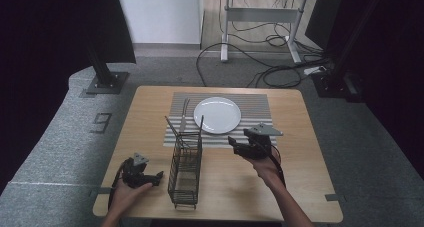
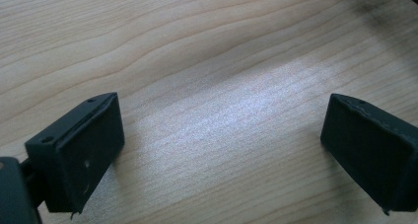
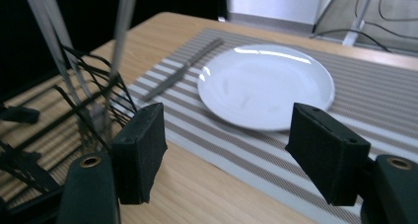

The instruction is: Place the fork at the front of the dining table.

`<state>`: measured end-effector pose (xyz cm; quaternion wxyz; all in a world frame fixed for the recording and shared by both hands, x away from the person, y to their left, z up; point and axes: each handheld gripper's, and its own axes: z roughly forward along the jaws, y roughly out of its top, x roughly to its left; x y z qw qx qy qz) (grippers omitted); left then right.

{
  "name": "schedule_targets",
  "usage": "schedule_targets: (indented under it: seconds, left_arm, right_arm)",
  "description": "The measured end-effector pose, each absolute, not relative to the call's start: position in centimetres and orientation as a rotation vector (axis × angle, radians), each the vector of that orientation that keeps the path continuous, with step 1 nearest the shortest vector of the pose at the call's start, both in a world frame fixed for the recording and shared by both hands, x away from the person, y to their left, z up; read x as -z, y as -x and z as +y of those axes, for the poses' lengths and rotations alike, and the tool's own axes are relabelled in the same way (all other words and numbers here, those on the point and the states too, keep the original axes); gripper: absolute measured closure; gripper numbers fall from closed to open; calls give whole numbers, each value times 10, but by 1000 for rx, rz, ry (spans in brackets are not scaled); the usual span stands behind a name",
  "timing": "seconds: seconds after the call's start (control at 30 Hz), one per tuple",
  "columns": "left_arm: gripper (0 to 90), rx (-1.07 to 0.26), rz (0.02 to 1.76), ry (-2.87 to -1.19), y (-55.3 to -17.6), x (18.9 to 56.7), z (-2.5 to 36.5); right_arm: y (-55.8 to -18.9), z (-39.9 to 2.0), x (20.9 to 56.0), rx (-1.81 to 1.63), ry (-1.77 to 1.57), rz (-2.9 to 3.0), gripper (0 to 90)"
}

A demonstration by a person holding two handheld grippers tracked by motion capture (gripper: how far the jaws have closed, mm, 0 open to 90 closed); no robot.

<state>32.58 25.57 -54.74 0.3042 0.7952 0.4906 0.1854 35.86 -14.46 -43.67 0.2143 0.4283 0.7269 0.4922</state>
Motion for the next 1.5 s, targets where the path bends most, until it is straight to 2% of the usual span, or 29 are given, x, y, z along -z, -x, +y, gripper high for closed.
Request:
schedule_targets:
  seconds: [0.57, 0.93, 1.13, 1.5]
  left_arm:
    - [25, -491, 1300, -2106, -325, 547, 256]
    - [26, -491, 1300, -2107, -325, 547, 256]
    - [26, -491, 1299, -2107, -325, 547, 256]
    - [26, -491, 1299, -2108, -325, 547, 256]
  right_arm:
    - [-371, -103, 428, -1364, -1131, 2072, 331]
    - [-376, -83, 426, -1337, -1098, 2105, 402]
    - [-380, -76, 428, -1360, -1086, 2131, 473]
    - [-389, -65, 429, -1388, -1098, 2114, 495]
